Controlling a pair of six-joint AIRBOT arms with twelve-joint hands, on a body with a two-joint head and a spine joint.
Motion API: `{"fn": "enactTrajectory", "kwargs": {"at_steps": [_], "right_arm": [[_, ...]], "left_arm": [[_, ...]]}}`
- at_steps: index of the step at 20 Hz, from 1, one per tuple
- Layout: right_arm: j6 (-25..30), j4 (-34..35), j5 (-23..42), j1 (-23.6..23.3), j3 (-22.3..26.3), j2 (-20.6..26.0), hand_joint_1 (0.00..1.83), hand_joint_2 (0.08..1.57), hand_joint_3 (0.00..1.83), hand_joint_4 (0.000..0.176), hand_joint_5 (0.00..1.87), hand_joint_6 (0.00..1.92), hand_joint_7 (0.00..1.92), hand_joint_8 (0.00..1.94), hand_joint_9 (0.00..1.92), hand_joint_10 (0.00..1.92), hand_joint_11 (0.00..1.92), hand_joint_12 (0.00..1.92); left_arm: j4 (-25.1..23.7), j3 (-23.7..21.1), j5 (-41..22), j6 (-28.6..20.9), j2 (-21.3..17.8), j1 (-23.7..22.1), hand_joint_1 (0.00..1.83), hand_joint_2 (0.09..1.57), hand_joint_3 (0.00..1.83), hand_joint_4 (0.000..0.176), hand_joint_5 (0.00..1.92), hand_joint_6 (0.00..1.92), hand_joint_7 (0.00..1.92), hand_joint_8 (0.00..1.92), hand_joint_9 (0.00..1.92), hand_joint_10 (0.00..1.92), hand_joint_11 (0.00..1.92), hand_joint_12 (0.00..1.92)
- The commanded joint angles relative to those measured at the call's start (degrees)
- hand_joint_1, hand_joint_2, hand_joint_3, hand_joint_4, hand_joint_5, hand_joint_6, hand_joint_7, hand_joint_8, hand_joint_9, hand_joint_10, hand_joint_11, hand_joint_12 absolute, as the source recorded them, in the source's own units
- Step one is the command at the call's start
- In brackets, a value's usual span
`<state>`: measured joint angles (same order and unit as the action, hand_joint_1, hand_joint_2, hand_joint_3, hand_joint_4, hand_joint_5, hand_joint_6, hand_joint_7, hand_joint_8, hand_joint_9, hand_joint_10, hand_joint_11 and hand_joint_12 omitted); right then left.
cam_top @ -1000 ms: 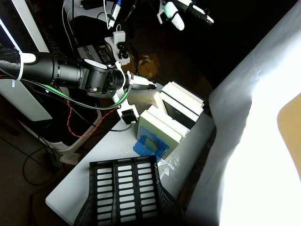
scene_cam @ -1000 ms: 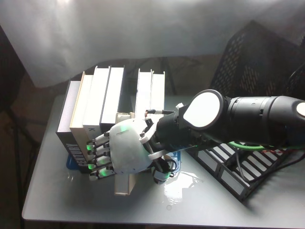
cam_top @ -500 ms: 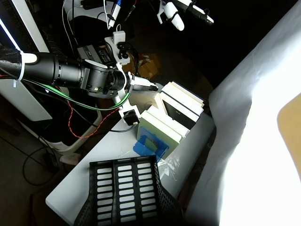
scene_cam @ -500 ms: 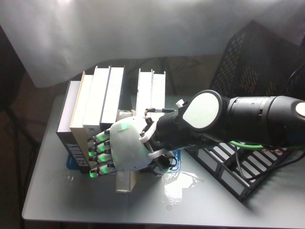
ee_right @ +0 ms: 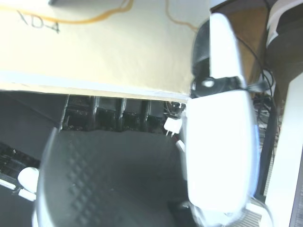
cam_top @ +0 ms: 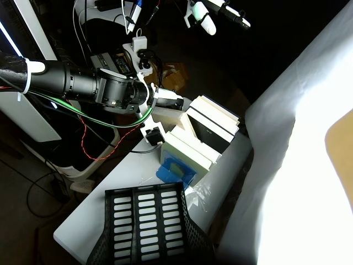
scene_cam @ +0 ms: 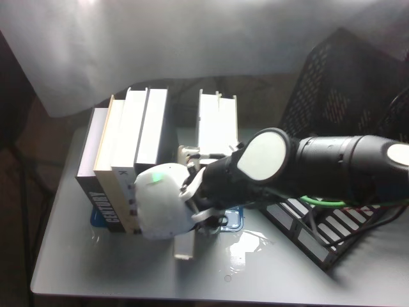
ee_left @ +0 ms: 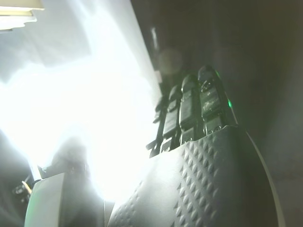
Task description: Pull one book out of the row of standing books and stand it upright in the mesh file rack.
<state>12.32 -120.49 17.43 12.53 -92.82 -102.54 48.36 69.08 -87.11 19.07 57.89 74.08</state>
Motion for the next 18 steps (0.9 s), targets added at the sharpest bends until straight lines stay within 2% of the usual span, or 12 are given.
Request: {"fn": "enactTrajectory", "kwargs": {"at_steps": [1,2,6,7,9,11,12,13,14,15,16,18], "right_arm": [[0.2,0.0,-2.5,0.2,-0.4,1.1,1.14,0.72,1.02,0.0,1.0,1.64,1.53,1.94,1.68,1.92,1.74,1.92],[0.2,0.0,-2.7,0.2,-0.5,1.0,1.13,0.64,1.1,0.0,0.96,1.47,1.34,1.76,1.35,1.84,1.33,1.92],[0.2,0.0,-2.8,0.2,-0.7,0.9,1.12,0.64,1.1,0.0,0.95,1.48,1.28,1.86,1.33,1.92,1.32,1.92],[0.2,0.0,-2.8,0.2,-0.7,0.9,1.37,0.63,1.01,0.0,0.93,1.29,1.07,1.33,0.99,1.57,1.04,1.88],[0.2,0.0,-2.8,0.2,-0.9,0.9,1.29,0.54,1.3,0.0,0.96,1.46,1.08,1.61,1.12,1.65,1.04,1.91],[0.2,0.0,-2.8,0.2,-1.1,0.9,1.27,0.51,1.35,0.0,0.98,1.46,1.1,1.63,1.17,1.68,1.06,1.92],[0.2,0.0,-2.8,0.2,-1.2,0.9,1.39,0.77,0.73,0.0,0.94,1.09,1.02,1.27,0.9,1.45,0.89,1.87],[0.2,0.1,-2.8,0.2,-1.2,0.9,1.39,0.77,0.73,0.0,0.94,1.09,1.02,1.27,0.9,1.45,0.89,1.87],[0.2,0.1,-2.8,0.2,-1.3,0.9,1.37,1.06,0.16,0.0,0.9,1.15,0.99,1.01,0.8,1.39,0.5,1.89],[0.2,0.1,-2.8,0.2,-1.3,0.9,1.37,1.06,0.16,0.0,0.9,1.15,0.99,1.01,0.8,1.39,0.5,1.89],[0.2,0.1,-2.8,0.2,-1.4,0.9,1.22,0.86,0.65,0.0,0.88,1.19,0.94,1.41,0.87,1.64,0.64,1.92],[0.2,0.1,-2.8,0.2,-1.3,0.9,1.34,0.94,0.45,0.0,0.88,1.08,0.95,1.25,0.8,1.54,0.64,1.92]], "left_arm": [[1.5,0.1,-7.8,-0.3,-0.3,0.2,0.32,1.32,0.01,0.001,0.0,0.0,0.0,0.0,0.0,0.0,0.0,0.0],[1.5,0.1,-7.8,-0.3,-0.3,0.2,0.31,1.32,0.01,0.004,0.0,0.0,0.0,0.0,0.0,0.0,0.0,0.0],[1.8,0.0,-8.0,-0.3,-0.4,0.3,0.33,1.32,0.01,0.0,0.0,0.0,0.0,0.0,0.0,0.0,0.0,0.0],[1.9,-0.1,-8.1,-0.3,-0.4,0.5,0.34,1.32,0.01,0.0,0.0,0.0,0.0,0.0,0.0,0.0,0.0,0.0],[2.0,-0.1,-8.1,-0.3,-0.4,0.5,0.33,1.32,0.01,0.0,0.0,0.0,0.0,0.0,0.0,0.0,0.0,0.0],[2.1,-0.1,-8.2,-0.3,-0.4,0.6,0.33,1.32,0.01,0.0,0.0,0.0,0.0,0.0,0.0,0.0,0.0,0.0],[2.2,-0.1,-8.3,-0.3,-0.4,0.7,0.34,1.32,0.0,0.0,0.0,0.0,0.0,0.0,0.0,0.0,0.0,0.0],[2.2,-0.1,-8.3,-0.3,-0.4,0.7,0.34,1.32,0.0,0.0,0.0,0.0,0.0,0.0,0.0,0.0,0.0,0.0],[2.2,-0.1,-8.3,-0.3,-0.4,0.7,0.35,1.32,0.0,0.0,0.0,0.0,0.0,0.0,0.0,0.0,0.0,0.0],[2.2,-0.1,-8.3,-0.3,-0.4,0.7,0.35,1.32,0.0,0.0,0.0,0.0,0.0,0.0,0.0,0.0,0.0,0.0],[2.2,-0.1,-8.3,-0.3,-0.4,0.7,0.35,1.32,0.0,0.0,0.0,0.0,0.0,0.0,0.0,0.0,0.0,0.0],[2.2,-0.1,-8.3,-0.3,-0.4,0.7,0.35,1.32,0.0,0.0,0.0,0.0,0.0,0.0,0.0,0.0,0.0,0.0]]}}
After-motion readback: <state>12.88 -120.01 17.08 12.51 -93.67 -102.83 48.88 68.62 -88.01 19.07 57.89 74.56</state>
